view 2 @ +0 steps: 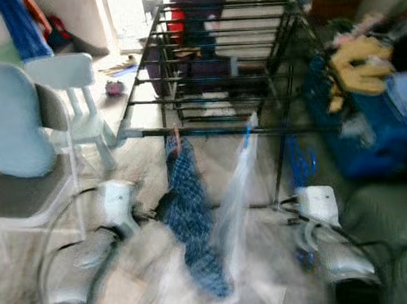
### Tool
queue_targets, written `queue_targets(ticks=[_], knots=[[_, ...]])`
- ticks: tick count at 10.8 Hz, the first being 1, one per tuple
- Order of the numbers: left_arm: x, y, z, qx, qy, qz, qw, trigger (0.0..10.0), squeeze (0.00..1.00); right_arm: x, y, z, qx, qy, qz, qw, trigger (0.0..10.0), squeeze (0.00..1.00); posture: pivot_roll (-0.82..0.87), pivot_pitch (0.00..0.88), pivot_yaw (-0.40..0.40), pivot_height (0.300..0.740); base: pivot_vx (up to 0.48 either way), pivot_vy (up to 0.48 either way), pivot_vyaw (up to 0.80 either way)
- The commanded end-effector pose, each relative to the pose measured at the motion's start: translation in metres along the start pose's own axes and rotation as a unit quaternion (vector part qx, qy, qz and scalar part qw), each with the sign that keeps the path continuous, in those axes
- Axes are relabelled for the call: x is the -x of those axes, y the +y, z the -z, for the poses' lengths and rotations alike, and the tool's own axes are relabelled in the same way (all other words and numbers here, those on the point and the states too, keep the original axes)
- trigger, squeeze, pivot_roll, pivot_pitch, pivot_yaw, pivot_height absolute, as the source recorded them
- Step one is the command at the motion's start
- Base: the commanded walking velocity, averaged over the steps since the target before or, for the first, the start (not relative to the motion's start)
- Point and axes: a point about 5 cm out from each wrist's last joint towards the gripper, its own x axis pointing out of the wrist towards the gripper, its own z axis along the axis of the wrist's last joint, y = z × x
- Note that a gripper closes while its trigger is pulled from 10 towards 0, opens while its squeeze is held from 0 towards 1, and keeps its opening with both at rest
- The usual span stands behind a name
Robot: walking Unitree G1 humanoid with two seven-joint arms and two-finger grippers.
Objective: Hang hanger
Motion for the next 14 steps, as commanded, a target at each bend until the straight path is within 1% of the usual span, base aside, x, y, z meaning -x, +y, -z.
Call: queue_targets(ticks=[1,3,6,9,10,12,13,14], knots=[[-0.006,-0.01,-0.007,0.0,-0.013,0.015,1.0,10.0,0.0,0.002,-0.012,-0.001,0.001,-0.003,0.017,1.0,10.0,0.0,-0.15,0.0,-0.01,0.74,0.0,0.0,0.0],[-0.006,-0.009,-0.006,0.001,-0.011,0.014,1.0,10.0,0.0,0.002,-0.013,-0.004,-0.002,-0.009,0.014,1.0,10.0,0.0,-0.15,0.0,-0.009,0.74,0.0,0.0,0.0],[-0.006,-0.007,-0.006,0.005,-0.007,0.009,1.0,10.0,0.0,0.002,-0.002,-0.025,-0.014,-0.038,-0.023,0.999,10.0,0.0,-0.15,0.0,-0.006,0.74,0.0,0.0,0.0],[-0.007,-0.003,-0.008,0.006,-0.009,0.005,1.0,10.0,0.0,0.002,0.001,-0.023,-0.01,-0.036,-0.034,0.999,10.0,0.0,-0.14,0.0,-0.007,0.74,0.0,0.0,0.0],[-0.007,-0.002,-0.008,0.004,-0.008,0.005,1.0,10.0,0.0,0.002,0.004,-0.025,-0.017,-0.037,-0.043,0.998,10.0,0.0,-0.14,0.0,-0.007,0.74,0.0,0.0,0.0],[-0.008,0.0,-0.01,0.003,-0.009,0.005,1.0,10.0,0.0,0.001,0.008,-0.028,-0.023,-0.038,-0.055,0.998,10.0,0.0,-0.14,0.0,-0.007,0.74,0.0,0.0,-0.62],[-0.008,0.001,-0.01,0.0,-0.01,0.006,1.0,10.0,0.0,0.001,0.008,-0.027,-0.021,-0.036,-0.054,0.998,10.0,0.0,-0.14,0.0,-0.008,0.74,0.0,0.266,-0.73],[-0.007,0.001,-0.01,0.0,-0.011,0.006,1.0,10.0,0.0,0.0,0.008,-0.027,-0.02,-0.037,-0.054,0.998,10.0,0.0,-0.14,0.0,-0.008,0.74,0.0,0.285,0.0]])
